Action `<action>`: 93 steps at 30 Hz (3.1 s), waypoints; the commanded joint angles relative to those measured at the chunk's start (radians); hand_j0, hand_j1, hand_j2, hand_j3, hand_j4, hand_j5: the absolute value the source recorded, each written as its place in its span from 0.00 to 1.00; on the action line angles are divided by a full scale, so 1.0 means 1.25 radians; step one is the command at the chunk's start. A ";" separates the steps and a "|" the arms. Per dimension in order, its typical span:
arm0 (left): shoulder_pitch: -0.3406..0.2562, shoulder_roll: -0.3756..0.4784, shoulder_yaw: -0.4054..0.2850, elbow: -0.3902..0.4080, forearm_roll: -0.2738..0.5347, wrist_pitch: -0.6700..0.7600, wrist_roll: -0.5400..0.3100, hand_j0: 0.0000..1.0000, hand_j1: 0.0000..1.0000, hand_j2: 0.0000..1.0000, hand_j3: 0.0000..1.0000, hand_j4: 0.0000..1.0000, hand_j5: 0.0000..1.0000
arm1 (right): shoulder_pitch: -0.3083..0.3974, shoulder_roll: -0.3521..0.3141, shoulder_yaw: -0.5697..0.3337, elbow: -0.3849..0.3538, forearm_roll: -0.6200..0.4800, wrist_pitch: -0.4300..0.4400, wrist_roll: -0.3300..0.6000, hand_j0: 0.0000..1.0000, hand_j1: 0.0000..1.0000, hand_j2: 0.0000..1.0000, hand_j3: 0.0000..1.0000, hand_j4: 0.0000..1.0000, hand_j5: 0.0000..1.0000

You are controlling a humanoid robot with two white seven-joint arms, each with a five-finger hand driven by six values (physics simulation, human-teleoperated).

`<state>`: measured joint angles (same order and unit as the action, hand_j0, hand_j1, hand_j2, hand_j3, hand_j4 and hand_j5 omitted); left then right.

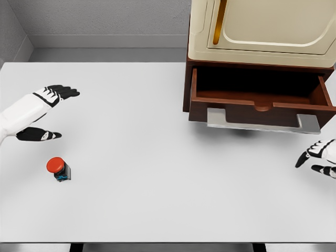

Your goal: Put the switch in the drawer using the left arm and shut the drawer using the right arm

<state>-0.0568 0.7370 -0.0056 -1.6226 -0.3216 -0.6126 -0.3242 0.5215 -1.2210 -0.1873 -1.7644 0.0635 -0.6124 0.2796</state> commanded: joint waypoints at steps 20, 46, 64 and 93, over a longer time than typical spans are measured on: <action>0.161 0.130 -0.080 0.025 0.726 0.001 0.009 1.00 1.00 1.00 1.00 1.00 1.00 | 0.001 0.007 0.032 -0.005 -0.005 0.001 0.001 0.57 0.57 0.57 0.57 0.57 0.57; 0.299 0.076 -0.134 0.084 0.710 0.001 0.007 1.00 1.00 1.00 1.00 1.00 1.00 | -0.009 0.077 0.034 -0.005 -0.010 0.001 0.000 0.53 0.53 0.53 0.53 0.53 0.53; 0.283 0.041 -0.135 0.086 0.678 0.001 0.008 1.00 1.00 1.00 1.00 1.00 1.00 | -0.032 0.108 0.037 -0.005 -0.014 0.001 -0.003 0.55 0.55 0.55 0.55 0.55 0.55; 0.252 0.042 -0.138 0.084 0.591 0.001 0.005 1.00 1.00 1.00 1.00 1.00 1.00 | -0.033 0.108 0.037 -0.005 -0.015 0.001 -0.003 0.56 0.56 0.56 0.56 0.56 0.56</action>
<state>0.2577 0.7910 -0.1777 -1.5170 0.4226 -0.6117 -0.3177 0.4801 -1.0851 -0.1410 -1.7698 0.0521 -0.6123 0.2757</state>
